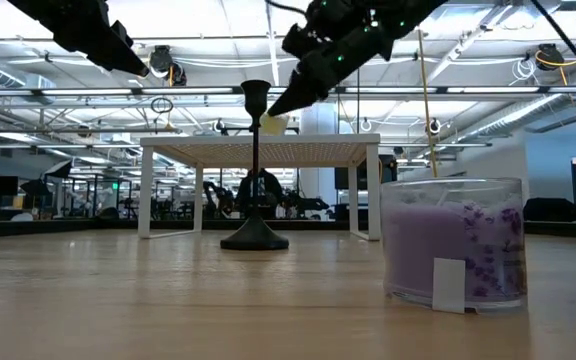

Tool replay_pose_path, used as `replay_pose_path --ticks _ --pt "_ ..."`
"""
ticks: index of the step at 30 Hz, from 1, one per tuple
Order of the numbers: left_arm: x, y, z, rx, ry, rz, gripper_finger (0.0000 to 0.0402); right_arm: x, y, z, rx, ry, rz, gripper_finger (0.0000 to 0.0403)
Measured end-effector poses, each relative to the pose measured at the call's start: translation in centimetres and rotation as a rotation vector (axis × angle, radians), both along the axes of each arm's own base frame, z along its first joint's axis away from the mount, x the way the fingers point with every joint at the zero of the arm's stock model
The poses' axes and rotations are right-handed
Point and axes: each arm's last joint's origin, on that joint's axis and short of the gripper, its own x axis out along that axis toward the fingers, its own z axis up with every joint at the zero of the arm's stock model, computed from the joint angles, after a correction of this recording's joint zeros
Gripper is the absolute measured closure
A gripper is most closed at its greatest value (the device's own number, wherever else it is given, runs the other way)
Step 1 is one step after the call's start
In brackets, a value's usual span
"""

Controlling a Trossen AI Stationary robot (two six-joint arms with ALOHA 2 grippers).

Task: Pick & Place candle stick holders
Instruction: Put the yellow scented candle on the shelf

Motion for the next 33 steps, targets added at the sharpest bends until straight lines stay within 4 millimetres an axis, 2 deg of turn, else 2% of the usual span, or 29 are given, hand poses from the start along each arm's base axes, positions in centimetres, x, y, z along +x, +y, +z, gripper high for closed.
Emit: replay_pose_path --ticks 7,14,33 --pt "0.0 0.0 0.0 0.001 0.001 -0.001 0.0316 -0.3 -2.0 -1.0 0.022 0.016 -0.06 0.0403" --pt "0.0 0.0 0.0 0.001 0.001 -0.001 0.0316 -0.8 -3.3 -0.9 0.03 0.009 -0.101 0.0393" --pt "0.0 0.0 0.0 -0.001 0.001 0.001 0.0316 -1.0 -3.8 -0.9 0.034 0.008 -0.118 0.0389"
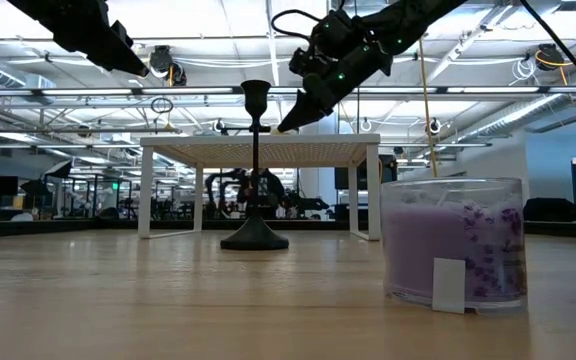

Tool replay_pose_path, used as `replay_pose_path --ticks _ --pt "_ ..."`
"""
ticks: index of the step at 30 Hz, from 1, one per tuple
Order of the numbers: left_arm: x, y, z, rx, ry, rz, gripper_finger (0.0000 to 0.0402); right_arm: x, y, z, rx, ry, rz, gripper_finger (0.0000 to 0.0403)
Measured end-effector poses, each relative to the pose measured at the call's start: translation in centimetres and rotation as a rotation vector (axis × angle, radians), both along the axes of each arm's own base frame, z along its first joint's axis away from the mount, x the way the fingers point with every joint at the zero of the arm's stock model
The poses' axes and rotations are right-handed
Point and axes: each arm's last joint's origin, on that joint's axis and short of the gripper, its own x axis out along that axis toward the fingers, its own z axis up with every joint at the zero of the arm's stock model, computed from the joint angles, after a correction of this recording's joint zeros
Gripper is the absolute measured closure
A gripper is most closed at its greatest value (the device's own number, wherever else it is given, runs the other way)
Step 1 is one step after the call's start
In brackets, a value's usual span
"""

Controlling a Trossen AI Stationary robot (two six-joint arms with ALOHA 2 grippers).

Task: Pick & Place candle stick holders
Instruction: Put the yellow scented candle on the shelf, then put the violet scented candle on the shelf

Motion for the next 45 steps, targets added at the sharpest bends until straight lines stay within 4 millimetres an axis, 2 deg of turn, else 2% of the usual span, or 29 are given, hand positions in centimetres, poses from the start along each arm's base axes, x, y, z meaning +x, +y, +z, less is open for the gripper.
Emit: replay_pose_path --ticks 10,25,31,34,37,40,45 --pt "0.0 0.0 0.0 0.0 0.0 0.0 0.0316 0.0 0.0 0.0 -0.011 0.003 0.009 0.0384" --pt "0.0 0.0 0.0 -0.002 0.0 0.001 0.0316 0.0 0.1 0.1 -0.014 0.001 0.012 0.0301" --pt "0.0 0.0 0.0 -0.003 0.0 0.002 0.0316 -0.4 1.1 1.7 -0.032 -0.038 0.026 0.0283" --pt "0.0 0.0 0.0 -0.003 0.0 0.002 0.0316 -0.4 2.7 2.9 -0.038 -0.066 0.062 0.0273" --pt "0.0 0.0 0.0 -0.005 -0.001 0.004 0.0316 -0.5 5.3 4.2 -0.01 -0.088 0.105 0.0264" --pt "0.0 0.0 0.0 -0.007 -0.001 0.004 0.0316 -0.1 8.6 4.7 0.035 -0.085 0.171 0.0258" --pt "0.0 0.0 0.0 -0.007 -0.001 0.004 0.0316 0.3 14.6 4.2 0.127 -0.007 0.29 0.0252"
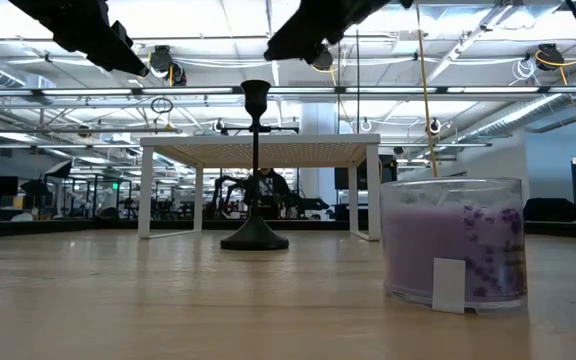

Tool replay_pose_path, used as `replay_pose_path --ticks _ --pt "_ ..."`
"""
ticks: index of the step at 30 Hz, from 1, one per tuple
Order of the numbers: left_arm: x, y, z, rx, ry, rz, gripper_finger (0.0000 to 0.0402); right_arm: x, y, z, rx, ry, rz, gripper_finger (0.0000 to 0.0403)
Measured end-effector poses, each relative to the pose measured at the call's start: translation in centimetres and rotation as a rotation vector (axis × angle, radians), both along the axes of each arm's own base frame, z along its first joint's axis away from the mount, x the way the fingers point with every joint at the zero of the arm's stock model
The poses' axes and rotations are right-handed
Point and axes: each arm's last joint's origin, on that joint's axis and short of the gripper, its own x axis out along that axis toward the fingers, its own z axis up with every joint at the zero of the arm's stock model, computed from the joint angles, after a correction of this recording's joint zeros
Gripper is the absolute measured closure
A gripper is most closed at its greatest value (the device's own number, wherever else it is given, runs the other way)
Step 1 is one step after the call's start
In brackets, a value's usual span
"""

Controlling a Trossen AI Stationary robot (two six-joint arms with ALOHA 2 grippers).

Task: Pick & Place candle stick holders
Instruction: Put the violet scented candle on the shelf

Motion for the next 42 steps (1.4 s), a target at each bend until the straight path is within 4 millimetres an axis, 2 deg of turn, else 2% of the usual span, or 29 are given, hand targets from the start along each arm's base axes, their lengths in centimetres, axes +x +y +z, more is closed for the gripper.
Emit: replay_pose_path --ticks 7,13,18,24,31,34,42 --pt "0.0 0.0 0.0 0.0 0.0 0.0 0.0316 -0.9 7.5 -1.6 0.046 0.123 0.171 0.0256" --pt "0.0 0.0 0.0 0.0 0.0 0.0 0.0316 -2.2 10.9 -5.1 0.158 0.252 0.166 0.0252" --pt "0.0 0.0 0.0 0.0 0.0 0.0 0.0316 -3.3 12.4 -8.3 0.243 0.28 0.14 0.0258" --pt "0.0 0.0 0.0 -0.024 -0.004 0.016 0.0316 -4.3 14.4 -10.3 0.285 0.268 0.176 0.026" --pt "0.1 0.0 0.1 -0.043 -0.018 0.027 0.0316 -3.5 15.8 -13.0 0.295 0.284 0.215 0.0261" --pt "0.2 0.0 0.3 -0.047 -0.041 0.026 0.0316 -3.4 16.0 -14.5 0.312 0.355 0.218 0.0261" --pt "0.2 0.0 0.3 -0.048 -0.045 0.026 0.0316 -3.0 16.1 -15.2 0.317 0.351 0.217 0.0261"
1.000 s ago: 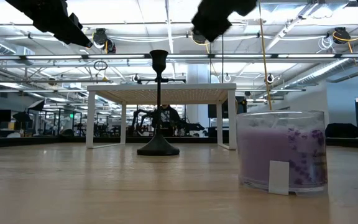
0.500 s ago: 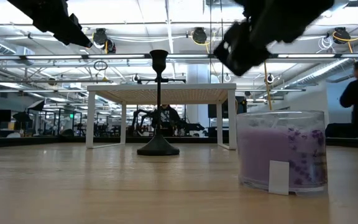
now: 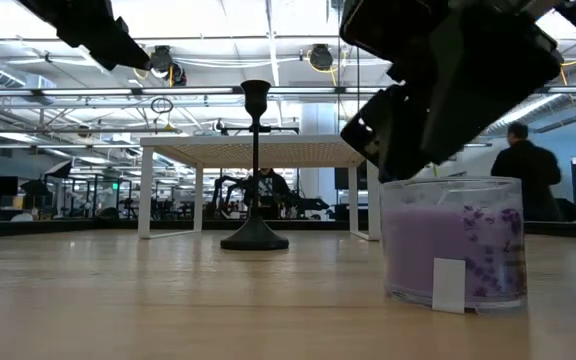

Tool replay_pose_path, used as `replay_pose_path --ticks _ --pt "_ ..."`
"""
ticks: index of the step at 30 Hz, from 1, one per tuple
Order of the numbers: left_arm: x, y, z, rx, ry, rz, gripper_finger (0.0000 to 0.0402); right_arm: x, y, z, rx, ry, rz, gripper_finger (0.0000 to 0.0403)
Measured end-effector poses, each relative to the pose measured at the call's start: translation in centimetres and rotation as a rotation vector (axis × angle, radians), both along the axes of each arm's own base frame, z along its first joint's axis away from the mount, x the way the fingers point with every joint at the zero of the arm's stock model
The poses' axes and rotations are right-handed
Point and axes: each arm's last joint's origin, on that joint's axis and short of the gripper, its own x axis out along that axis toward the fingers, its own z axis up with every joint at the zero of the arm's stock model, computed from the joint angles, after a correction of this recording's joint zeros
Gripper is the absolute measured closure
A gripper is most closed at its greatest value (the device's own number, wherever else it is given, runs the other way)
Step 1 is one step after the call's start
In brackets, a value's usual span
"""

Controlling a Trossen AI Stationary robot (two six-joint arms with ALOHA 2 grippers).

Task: Pick & Place candle stick holders
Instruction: Put the violet scented candle on the shelf

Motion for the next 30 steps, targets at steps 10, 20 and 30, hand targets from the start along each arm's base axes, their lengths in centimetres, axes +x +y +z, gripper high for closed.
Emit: replay_pose_path --ticks 10,20,30 --pt "0.0 0.0 0.0 0.001 0.004 0.0 0.0316 0.8 0.6 -1.6 0.012 -0.021 0.002 0.0261" --pt "0.0 0.0 0.0 0.0 0.004 0.001 0.0316 0.9 0.2 -2.2 -0.006 0.01 -0.005 0.0277" --pt "0.0 0.0 0.0 -0.001 0.004 0.001 0.0316 0.7 0.0 -2.4 -0.016 0.048 -0.006 0.0392"
